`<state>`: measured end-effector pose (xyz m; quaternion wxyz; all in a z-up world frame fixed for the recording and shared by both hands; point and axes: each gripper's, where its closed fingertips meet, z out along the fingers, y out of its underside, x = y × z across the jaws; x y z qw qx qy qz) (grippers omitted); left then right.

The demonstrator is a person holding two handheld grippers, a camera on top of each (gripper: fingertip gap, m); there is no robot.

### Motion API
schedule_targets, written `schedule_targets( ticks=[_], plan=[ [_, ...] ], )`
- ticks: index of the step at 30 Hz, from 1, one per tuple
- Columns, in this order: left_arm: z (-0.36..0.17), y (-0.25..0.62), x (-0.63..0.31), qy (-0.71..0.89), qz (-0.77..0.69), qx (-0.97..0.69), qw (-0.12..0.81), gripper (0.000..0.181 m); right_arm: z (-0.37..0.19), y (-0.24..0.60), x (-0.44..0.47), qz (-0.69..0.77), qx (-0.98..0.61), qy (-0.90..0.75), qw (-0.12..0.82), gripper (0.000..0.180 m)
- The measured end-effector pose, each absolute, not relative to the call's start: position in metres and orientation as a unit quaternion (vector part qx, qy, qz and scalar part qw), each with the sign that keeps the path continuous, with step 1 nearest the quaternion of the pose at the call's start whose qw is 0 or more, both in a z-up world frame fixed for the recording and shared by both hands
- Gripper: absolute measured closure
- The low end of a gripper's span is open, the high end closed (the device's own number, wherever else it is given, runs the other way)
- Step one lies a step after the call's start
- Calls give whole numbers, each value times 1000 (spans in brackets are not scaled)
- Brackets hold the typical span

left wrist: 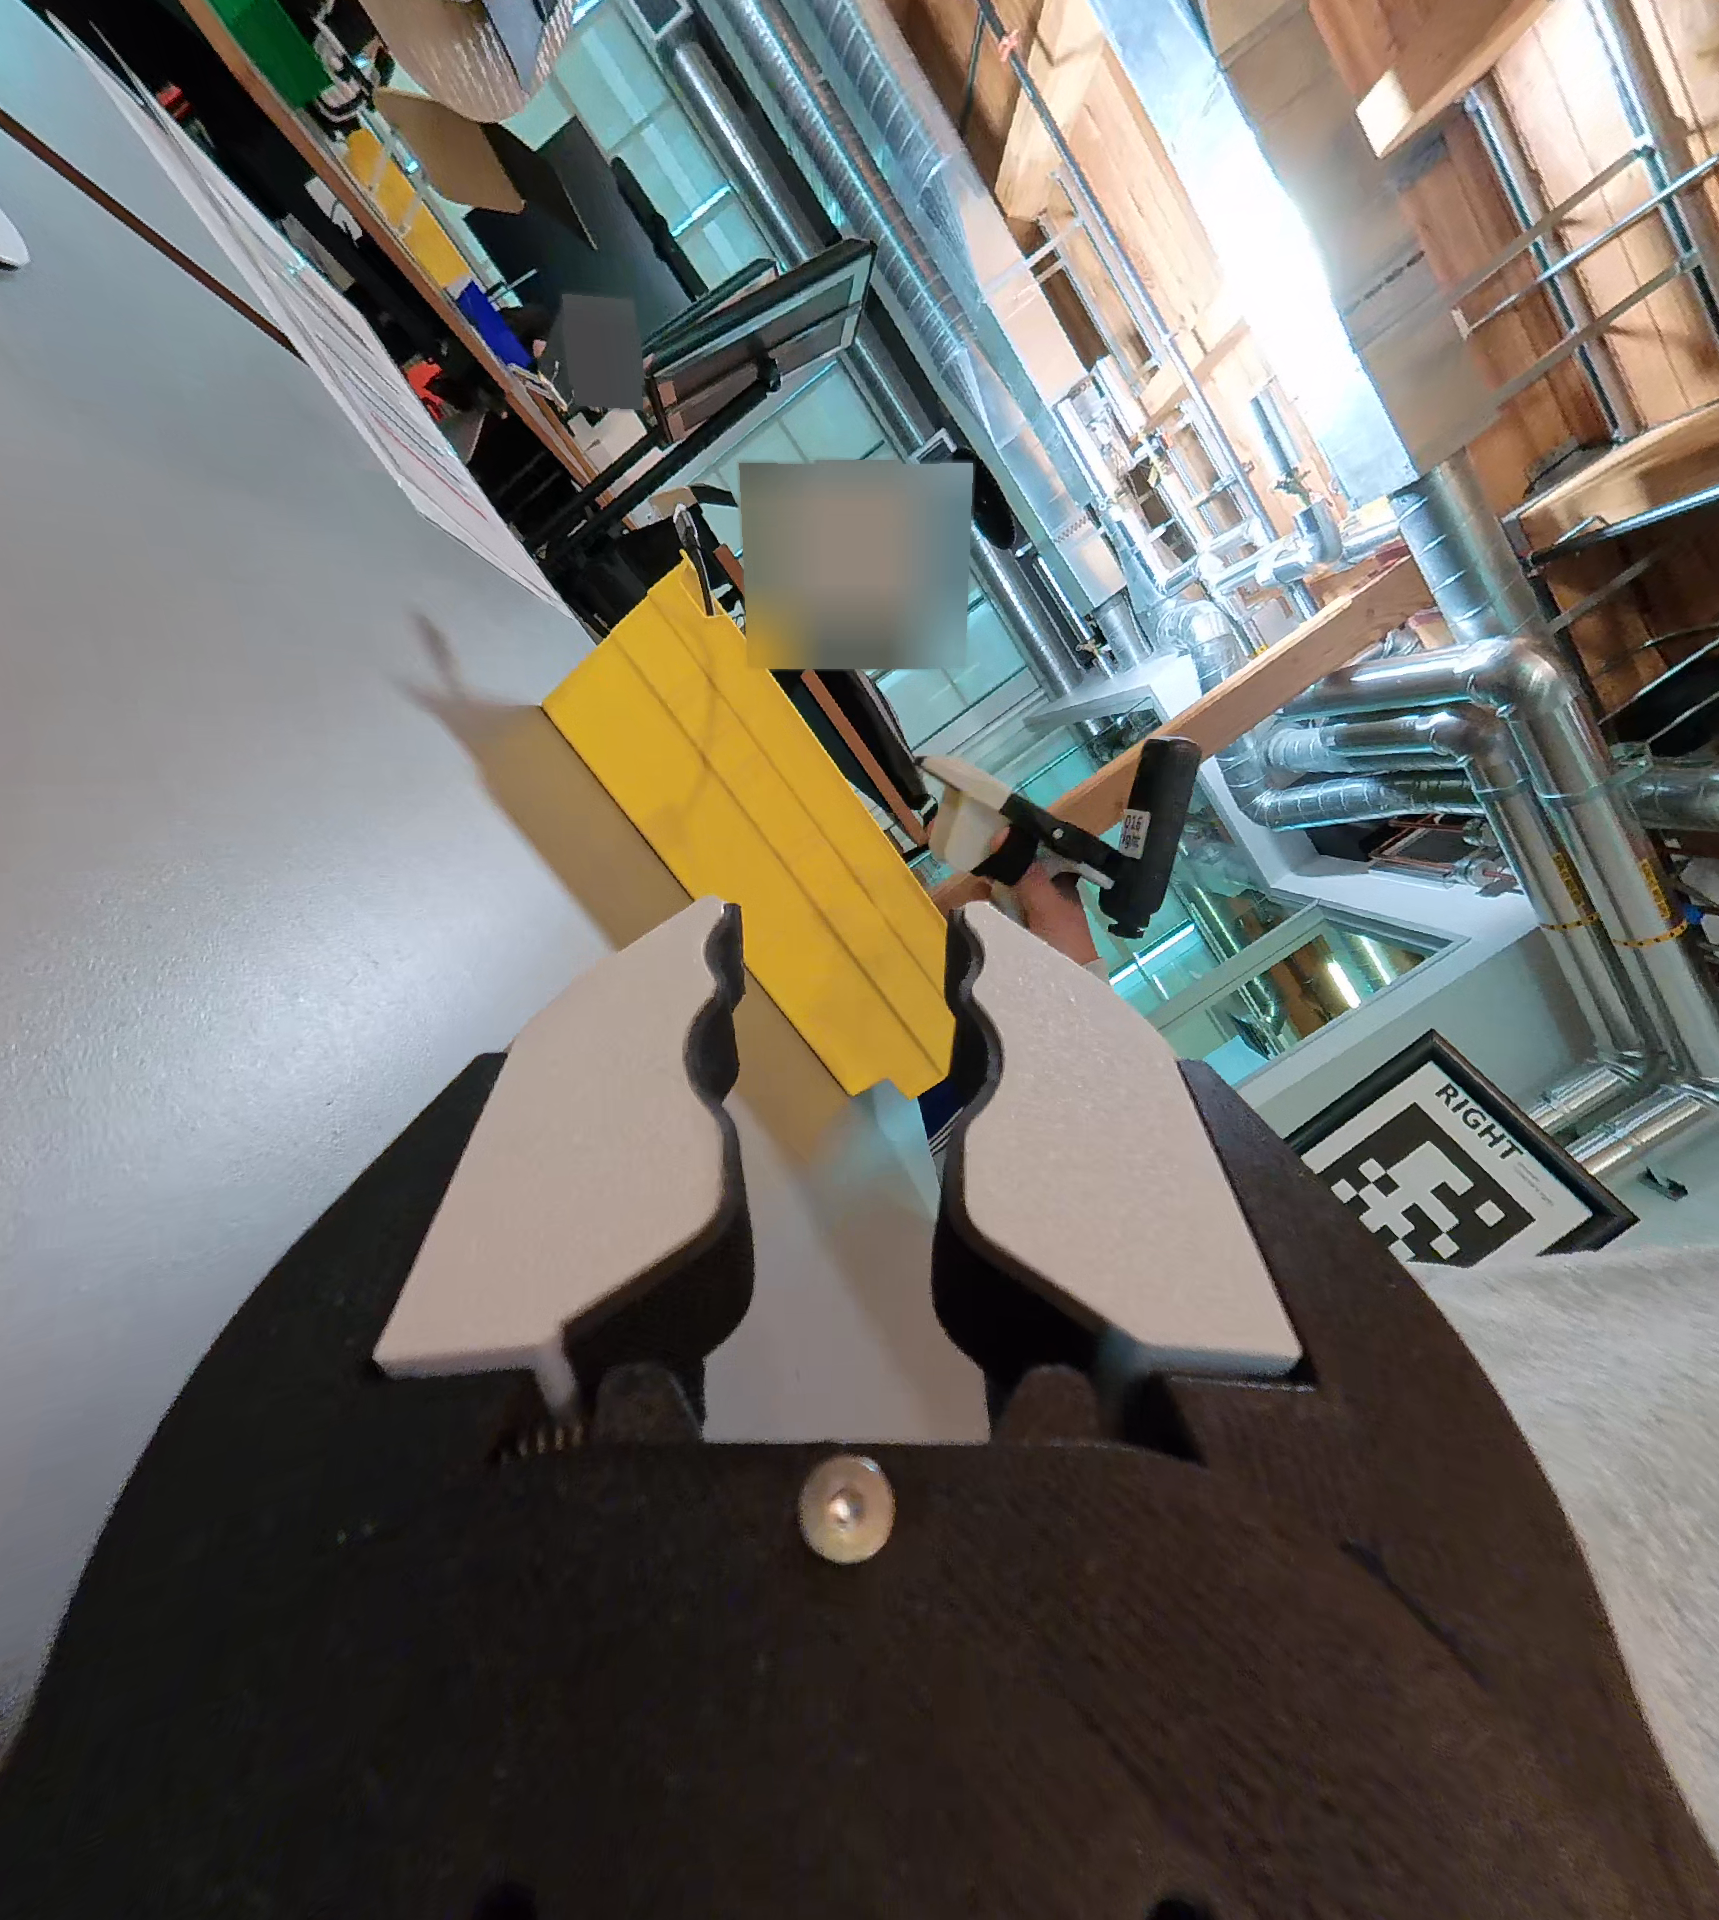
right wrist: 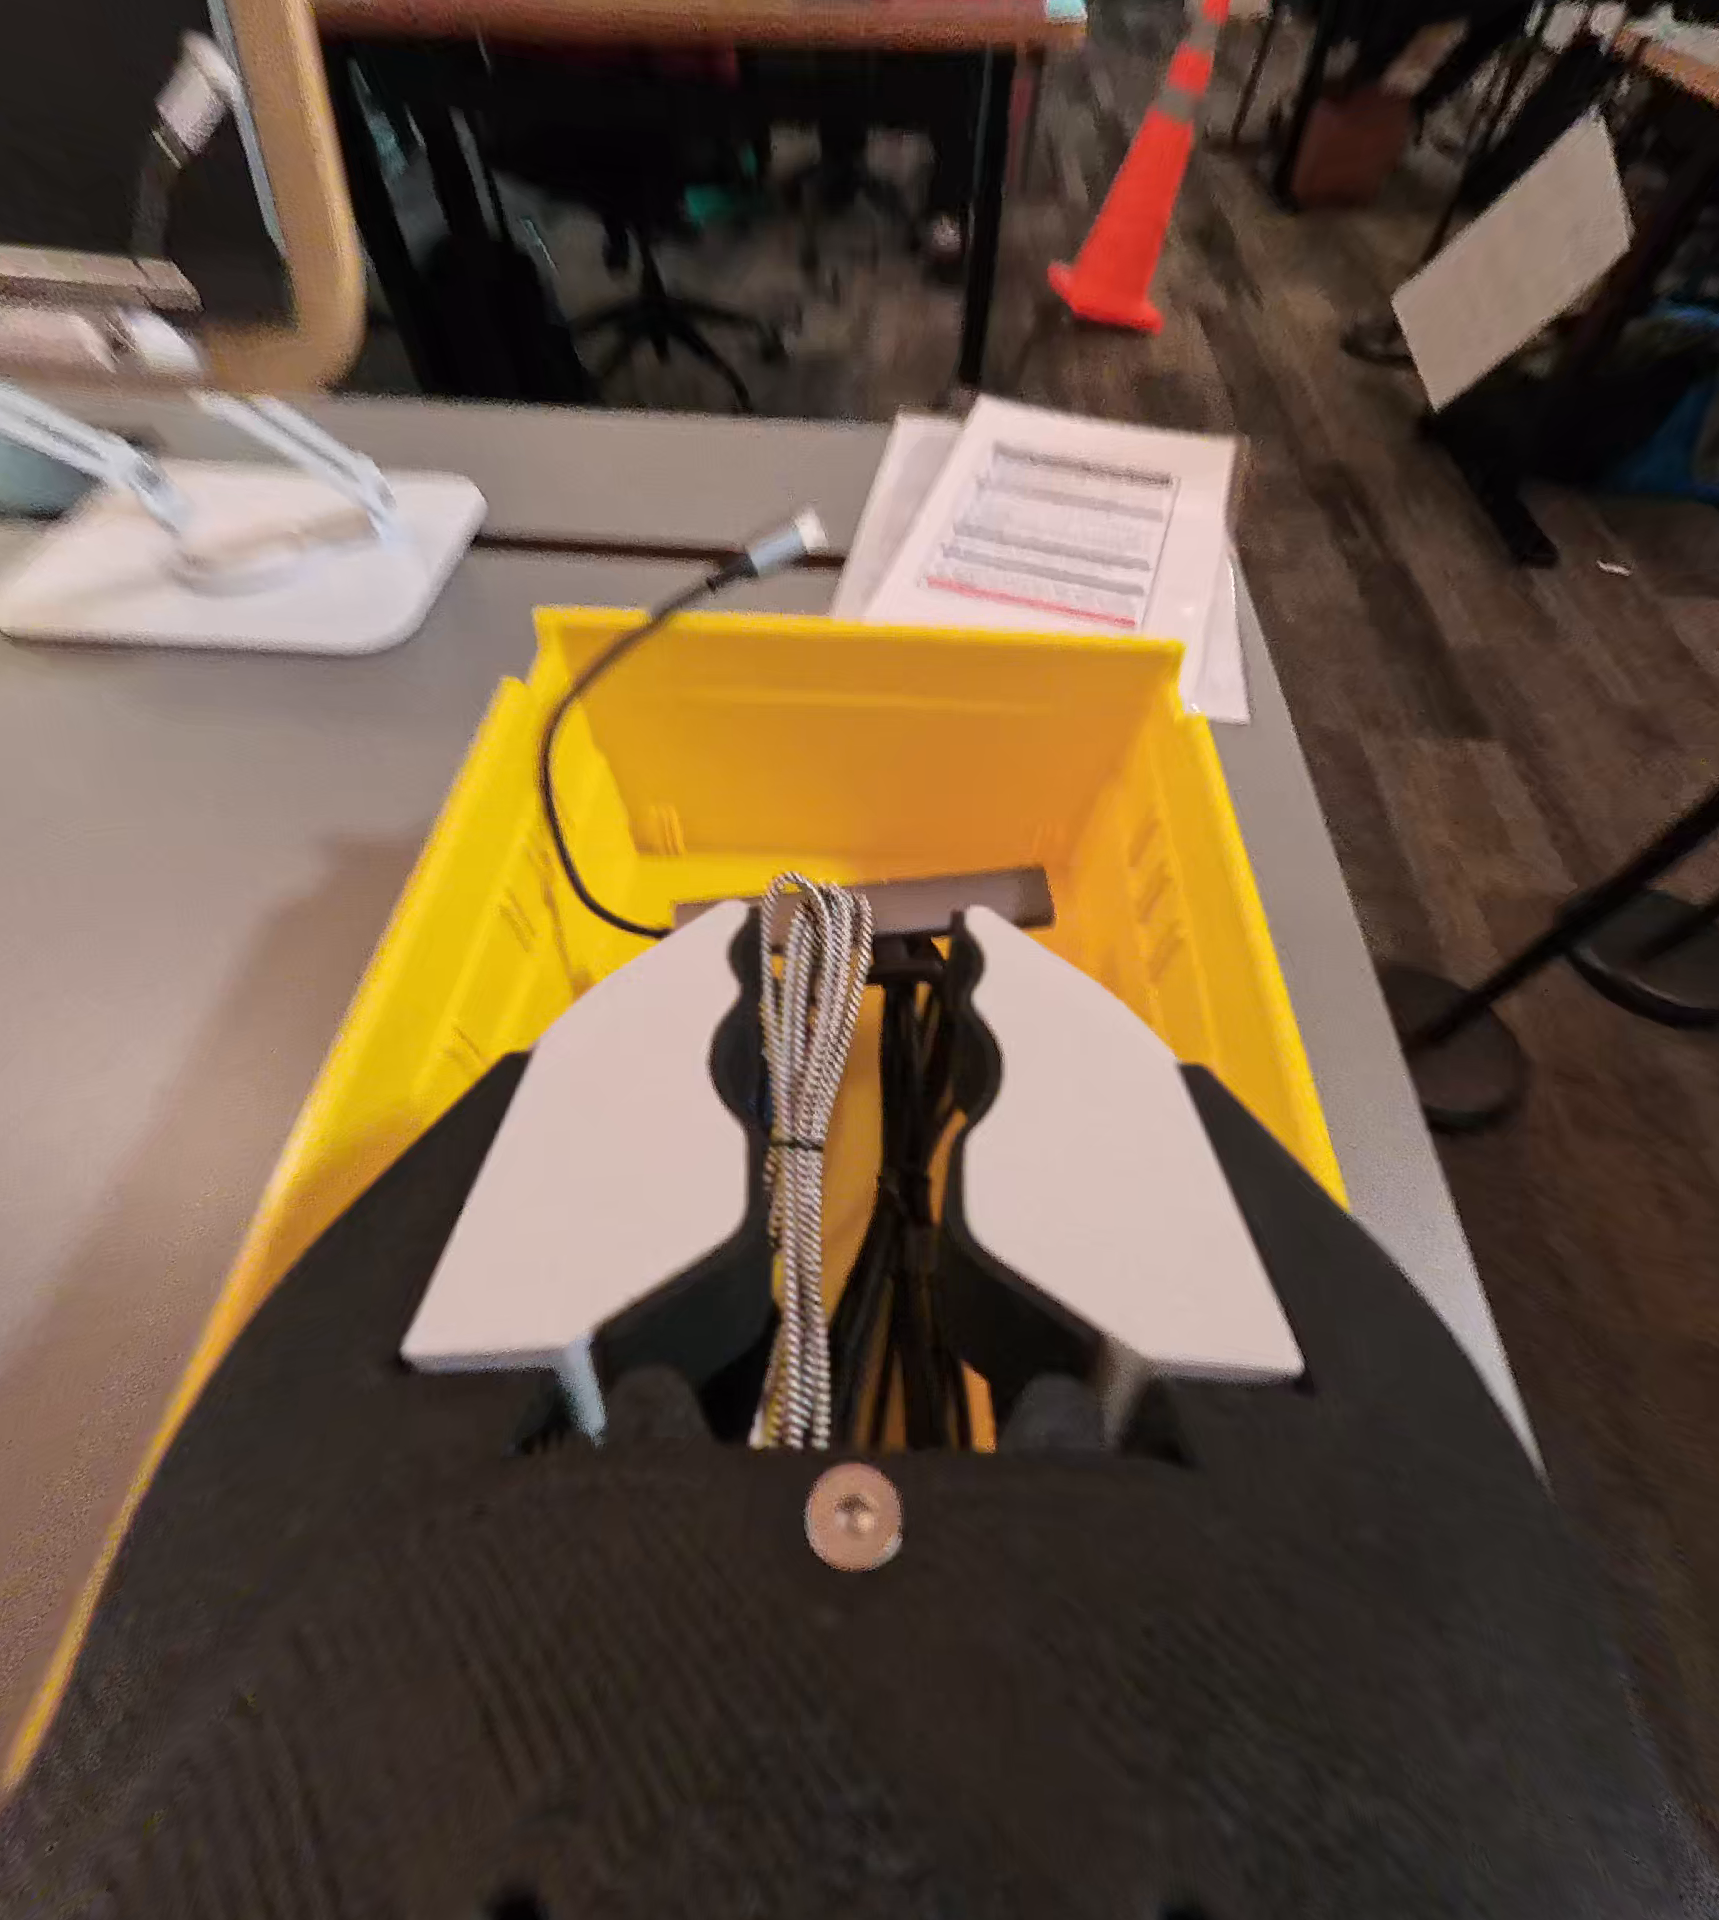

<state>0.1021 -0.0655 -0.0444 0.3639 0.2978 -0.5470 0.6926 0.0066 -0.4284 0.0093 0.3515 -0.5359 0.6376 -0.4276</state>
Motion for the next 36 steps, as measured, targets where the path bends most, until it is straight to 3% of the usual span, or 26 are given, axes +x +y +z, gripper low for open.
schedule_targets(
  ticks=[6,15,24,29,32,36],
  plan=[
    [-39,-60,98,-554,707,289,330,149,33,-394,11,-379,-486,614,493,170],
    [-8,-37,63,-609,734,238,184,155,-4,-361,-47,-468,-509,590,416,180],
    [8,26,55,-594,749,284,75,154,-43,-373,-77,-426,-519,641,372,163],
    [-1,54,67,-585,738,335,16,146,-36,-372,-79,-444,-520,625,376,163],
    [-33,52,82,-628,682,375,3,128,-38,-374,-78,-445,-521,623,377,163],
    [-42,44,89,-659,657,364,-30,118,-40,-380,-75,-443,-515,628,381,164]
  ],
)
